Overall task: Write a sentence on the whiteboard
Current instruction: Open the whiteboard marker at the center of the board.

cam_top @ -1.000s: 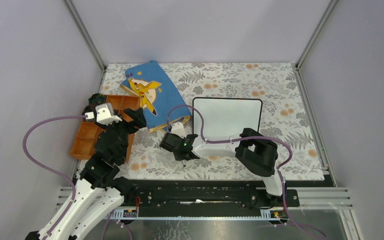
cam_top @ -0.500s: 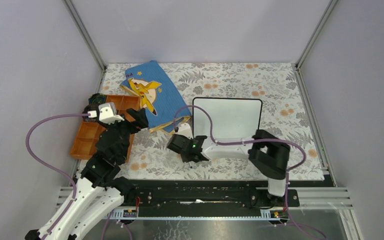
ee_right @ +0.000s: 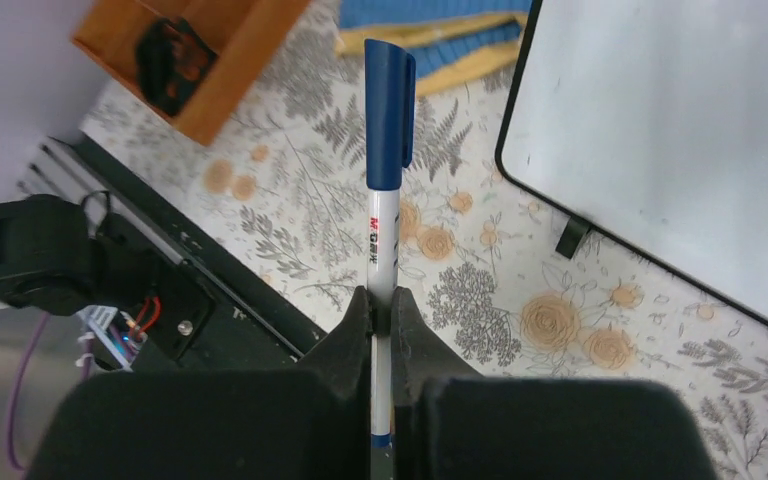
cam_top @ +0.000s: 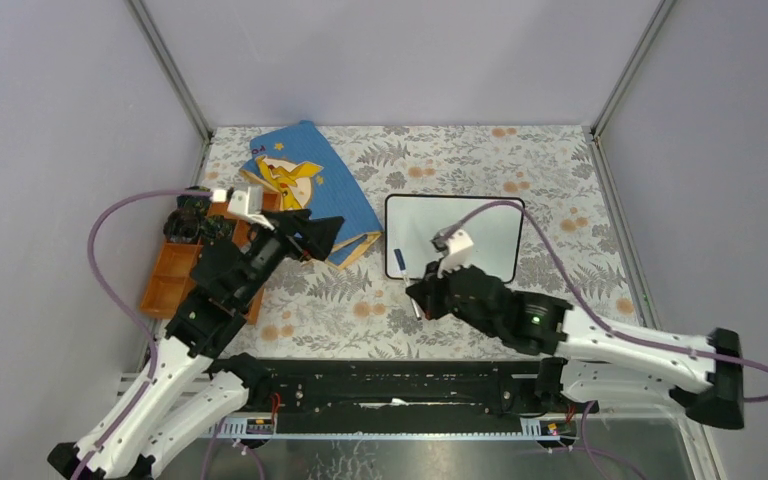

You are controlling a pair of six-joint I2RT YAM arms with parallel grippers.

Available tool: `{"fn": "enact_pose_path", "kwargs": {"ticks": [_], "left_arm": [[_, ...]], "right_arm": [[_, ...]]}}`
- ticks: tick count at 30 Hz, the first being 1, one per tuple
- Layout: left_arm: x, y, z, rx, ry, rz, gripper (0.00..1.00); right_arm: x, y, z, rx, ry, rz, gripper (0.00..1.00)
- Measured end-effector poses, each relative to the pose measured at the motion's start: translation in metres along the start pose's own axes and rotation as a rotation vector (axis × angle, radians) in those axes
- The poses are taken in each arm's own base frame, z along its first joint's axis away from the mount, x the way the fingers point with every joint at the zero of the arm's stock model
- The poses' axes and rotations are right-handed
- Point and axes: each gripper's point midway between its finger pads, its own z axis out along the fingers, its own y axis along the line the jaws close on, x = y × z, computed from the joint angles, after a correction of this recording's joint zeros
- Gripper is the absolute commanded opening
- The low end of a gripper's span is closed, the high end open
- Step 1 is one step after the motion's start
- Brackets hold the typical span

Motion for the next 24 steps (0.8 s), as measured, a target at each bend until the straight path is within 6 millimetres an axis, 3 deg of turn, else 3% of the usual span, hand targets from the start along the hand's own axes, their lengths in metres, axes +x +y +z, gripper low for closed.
{"fn": "enact_pose_path", "kwargs": {"ticks": [4, 10, 15, 24], "left_arm": [[0.002, -0.056, 0.016, 0.248, 0.102, -0.080, 0.98], [0.030, -0.099, 0.023, 0.482, 0.266, -0.209, 0.94], [0.042, -0.119, 0.022, 0.597, 0.361, -0.301, 0.90], [0.070, -0.123, 0.024, 0.611, 0.490, -0.366, 0.83]], "right_arm": [[-0.020, -0.002, -0.031, -0.086, -0.122, -0.002, 0.00], [-0.038, -0.002, -0.051, -0.143, -0.222, -0.017, 0.00], [-0.044, 0.003, -0.053, -0.168, -0.242, -0.038, 0.00], [-0.043, 0.009, -0.041, -0.166, -0.232, -0.068, 0.00]]}}
